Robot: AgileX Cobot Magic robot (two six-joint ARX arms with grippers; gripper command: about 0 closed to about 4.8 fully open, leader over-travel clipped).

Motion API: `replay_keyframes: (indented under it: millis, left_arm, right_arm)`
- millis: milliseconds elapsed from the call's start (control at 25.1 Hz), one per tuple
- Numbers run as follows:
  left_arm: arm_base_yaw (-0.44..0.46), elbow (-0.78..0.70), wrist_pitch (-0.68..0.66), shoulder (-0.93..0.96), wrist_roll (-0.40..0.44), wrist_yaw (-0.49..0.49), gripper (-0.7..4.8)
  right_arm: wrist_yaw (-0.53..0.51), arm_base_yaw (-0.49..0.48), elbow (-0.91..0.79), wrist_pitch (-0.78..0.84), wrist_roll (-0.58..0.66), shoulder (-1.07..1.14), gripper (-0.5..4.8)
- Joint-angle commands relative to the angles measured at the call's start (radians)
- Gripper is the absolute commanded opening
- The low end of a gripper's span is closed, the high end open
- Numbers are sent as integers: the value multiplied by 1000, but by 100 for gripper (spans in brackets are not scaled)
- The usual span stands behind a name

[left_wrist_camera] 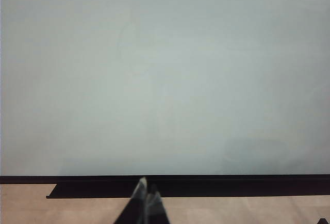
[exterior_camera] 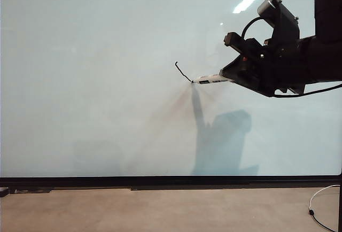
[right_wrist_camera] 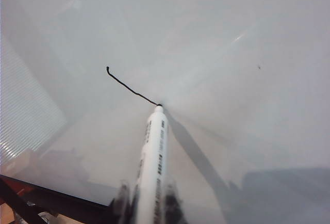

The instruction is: Pick up the pen on the shelf to the right of the whiteboard and draw a check mark.

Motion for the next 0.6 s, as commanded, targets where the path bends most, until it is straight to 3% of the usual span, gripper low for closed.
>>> replay_keyframes:
  millis: [40, 598]
  left_arm:
    - [0, 3, 6, 0, 4, 0, -4]
    - [0, 3, 6, 0, 4, 0, -5]
  right_arm:
    - [3, -1, 2, 42, -3, -4, -5]
    - [31, -1, 3, 56, -7, -4, -5]
